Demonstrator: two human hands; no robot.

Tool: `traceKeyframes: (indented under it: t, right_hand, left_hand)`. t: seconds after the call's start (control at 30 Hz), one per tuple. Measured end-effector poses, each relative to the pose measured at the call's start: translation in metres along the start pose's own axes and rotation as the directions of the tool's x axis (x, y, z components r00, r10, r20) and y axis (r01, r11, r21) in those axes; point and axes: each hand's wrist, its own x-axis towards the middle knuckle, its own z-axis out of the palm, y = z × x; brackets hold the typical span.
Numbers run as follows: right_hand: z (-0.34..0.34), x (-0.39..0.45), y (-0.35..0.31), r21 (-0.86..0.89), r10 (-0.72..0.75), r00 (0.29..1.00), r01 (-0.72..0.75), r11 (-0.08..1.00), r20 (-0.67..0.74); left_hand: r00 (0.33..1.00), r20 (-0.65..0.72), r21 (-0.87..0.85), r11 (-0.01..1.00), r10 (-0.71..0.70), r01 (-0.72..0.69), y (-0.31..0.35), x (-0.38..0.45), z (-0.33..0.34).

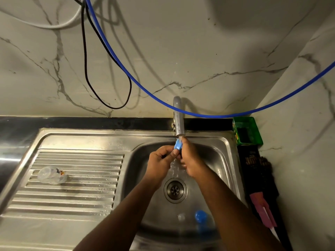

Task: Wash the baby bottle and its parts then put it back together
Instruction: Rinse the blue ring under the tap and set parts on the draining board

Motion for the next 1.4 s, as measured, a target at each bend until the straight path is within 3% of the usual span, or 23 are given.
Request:
traceKeyframes:
  t: [0.03, 0.07, 0.17, 0.23, 0.3, 0.37, 0.43, 0.47, 0.53, 0.6, 0.63, 0.73, 0.8, 0.87, 0.93, 0.97, 1.0, 1.07, 1.1, 1.13, 1.2, 1.27, 1.4]
  right_hand:
    - [-0.001, -0.001, -0.005, 0.024, 0.067, 0.997, -0.068, 0.997, 0.045]
    - [-0.002, -0.002, -0.007, -0.019, 0.024, 0.998, -0.022, 1.000, 0.064]
    - [-0.004, 0.001, -0.003, -0.318, -0.392, 0.920, 0.377, 0.870, 0.017]
    - [-0.002, 0.000, 0.001, -0.365, -0.523, 0.851, 0.503, 0.784, 0.049]
    - [0.002, -0.002, -0.001, -0.283, -0.421, 0.907, 0.405, 0.869, 0.007]
    - [-0.001, -0.003, -0.008, -0.062, -0.073, 0.997, 0.075, 0.995, 0.024]
    - [-0.003, -0.006, -0.011, -0.030, 0.124, 0.982, -0.121, 0.992, 0.139]
    - [-0.003, -0.007, -0.011, -0.047, 0.098, 0.983, -0.092, 0.995, 0.155]
    - [-0.002, -0.002, -0.006, -0.155, -0.116, 0.991, 0.126, 0.980, 0.072]
    - [-0.005, 0.007, 0.002, -0.460, -0.385, 0.922, 0.360, 0.811, 0.043]
    - [-0.005, 0.010, 0.007, -0.524, -0.428, 0.901, 0.399, 0.752, 0.071]
    - [-0.004, 0.006, 0.009, -0.303, -0.371, 0.928, 0.365, 0.880, 0.040]
    - [-0.004, 0.005, 0.000, -0.014, -0.124, 0.992, 0.123, 0.992, -0.035]
    - [-0.008, 0.000, -0.008, 0.085, 0.124, 0.992, -0.124, 0.989, 0.012]
    - [-0.011, -0.003, -0.008, 0.062, 0.052, 0.997, -0.055, 0.997, 0.049]
    - [-0.010, -0.001, -0.005, 0.022, -0.068, 0.998, 0.067, 0.998, 0.016]
    - [-0.012, 0.000, -0.002, -0.123, -0.219, 0.975, 0.213, 0.969, -0.040]
    - [-0.017, 0.006, 0.004, -0.427, -0.495, 0.868, 0.436, 0.792, -0.031]
    - [-0.016, 0.011, 0.008, -0.455, -0.522, 0.853, 0.460, 0.763, -0.012]
    - [-0.016, 0.014, 0.008, -0.375, -0.479, 0.878, 0.437, 0.817, -0.019]
    - [-0.013, 0.018, 0.004, -0.016, -0.188, 0.979, 0.187, 0.982, -0.075]
    - [-0.008, 0.012, -0.004, 0.107, 0.007, 0.999, -0.001, 0.994, -0.052]
    - [-0.003, 0.006, 0.000, -0.184, -0.324, 0.945, 0.326, 0.927, 0.042]
  left_hand:
    - [1.000, 0.002, -0.015, 1.000, -0.006, 0.006, -0.002, -0.002, -0.001]
    - [1.000, 0.003, -0.021, 1.000, -0.011, 0.011, -0.002, -0.003, 0.000]
    - [0.999, -0.009, -0.038, 0.999, -0.038, 0.038, 0.004, -0.007, 0.003]
    - [0.998, -0.028, -0.070, 0.996, -0.053, 0.051, 0.011, -0.003, 0.002]
    - [1.000, -0.012, -0.068, 0.997, -0.028, 0.027, 0.014, 0.002, -0.003]
    - [1.000, 0.024, -0.041, 0.999, 0.005, -0.004, 0.013, 0.002, -0.005]
    - [1.000, 0.018, -0.034, 0.999, 0.015, -0.014, 0.009, -0.001, -0.005]
    - [1.000, 0.009, -0.031, 0.999, 0.014, -0.014, 0.008, -0.003, -0.004]
    - [1.000, 0.022, -0.033, 0.999, -0.007, 0.008, 0.008, -0.004, -0.001]
    - [0.998, 0.050, -0.042, 0.998, -0.035, 0.037, 0.011, -0.004, 0.001]
    - [0.997, 0.060, -0.050, 0.998, -0.046, 0.049, 0.013, -0.003, 0.001]
    - [0.997, 0.068, -0.052, 0.997, -0.045, 0.049, 0.019, -0.001, 0.003]
    - [0.996, 0.087, -0.039, 0.998, -0.035, 0.039, 0.017, 0.000, 0.005]
    - [0.994, 0.100, -0.053, 0.998, -0.040, 0.045, 0.015, -0.003, 0.007]
    - [0.992, 0.111, -0.066, 0.996, -0.059, 0.067, 0.013, -0.003, 0.008]
    - [0.990, 0.117, -0.068, 0.994, -0.074, 0.082, 0.015, -0.004, 0.009]
    - [0.988, 0.124, -0.064, 0.993, -0.090, 0.099, 0.017, -0.004, 0.010]
    - [0.984, 0.131, -0.073, 0.989, -0.119, 0.129, 0.020, -0.003, 0.010]
    - [0.985, 0.124, -0.086, 0.987, -0.123, 0.134, 0.021, -0.001, 0.009]
    - [0.987, 0.115, -0.102, 0.987, -0.114, 0.126, 0.022, 0.000, 0.009]
    - [0.991, 0.104, -0.128, 0.988, -0.078, 0.091, 0.022, 0.000, 0.008]
    - [0.995, 0.089, -0.149, 0.987, -0.054, 0.067, 0.022, -0.003, 0.009]
    - [0.998, 0.033, -0.086, 0.994, -0.057, 0.060, 0.018, -0.005, 0.010]
